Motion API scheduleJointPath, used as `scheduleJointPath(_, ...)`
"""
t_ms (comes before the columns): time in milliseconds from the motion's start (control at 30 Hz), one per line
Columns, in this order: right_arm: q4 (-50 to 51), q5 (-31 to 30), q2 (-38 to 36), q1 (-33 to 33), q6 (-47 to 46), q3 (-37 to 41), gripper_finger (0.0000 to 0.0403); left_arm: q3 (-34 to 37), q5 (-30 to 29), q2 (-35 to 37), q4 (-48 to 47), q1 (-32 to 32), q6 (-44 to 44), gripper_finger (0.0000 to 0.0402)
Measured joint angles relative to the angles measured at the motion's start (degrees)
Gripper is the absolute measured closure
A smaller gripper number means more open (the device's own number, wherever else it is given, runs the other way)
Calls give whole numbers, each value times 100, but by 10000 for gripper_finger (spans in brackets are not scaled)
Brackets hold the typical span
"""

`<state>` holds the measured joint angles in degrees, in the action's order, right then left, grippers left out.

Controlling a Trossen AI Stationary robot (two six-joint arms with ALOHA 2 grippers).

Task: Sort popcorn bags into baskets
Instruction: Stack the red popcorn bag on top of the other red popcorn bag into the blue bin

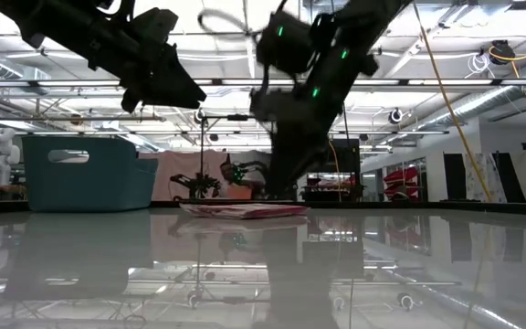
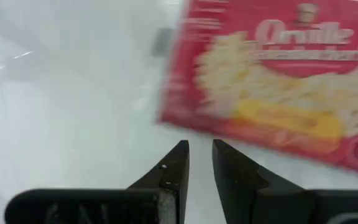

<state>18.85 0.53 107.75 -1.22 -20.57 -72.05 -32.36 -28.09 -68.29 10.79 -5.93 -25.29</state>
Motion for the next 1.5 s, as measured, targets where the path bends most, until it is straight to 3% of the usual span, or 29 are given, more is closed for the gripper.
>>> scheduleJointPath(133, 16, -242, -412, 511, -32, 84, 340, 0, 275, 0, 0, 0, -331, 286)
scheduleJointPath(267, -56, -1216, -889, 890, -3, 449, 340, -29, 316, 0, -46, 90, -696, 286)
scheduleJointPath(433, -264, -2140, -1362, 948, -729, 1303, 339, -573, 476, -277, -634, 416, -659, 286)
scheduleJointPath(700, -2200, -2121, -1707, 914, -1084, 2952, 339, -1820, 570, -1975, -2232, 1004, -384, 286)
scheduleJointPath(1000, -2563, -2148, -1844, 878, -984, 3684, 339, -2711, 583, -3394, -2893, 1482, -760, 286)
scheduleJointPath(1233, -2731, -2148, -1824, 880, -987, 3738, 339, -2747, 1636, -3744, -3094, 1599, -992, 287)
scheduleJointPath(1500, -3293, -1973, -1826, 884, -1189, 3733, 339, -2756, 2128, -3793, -2872, 1392, -715, 286)
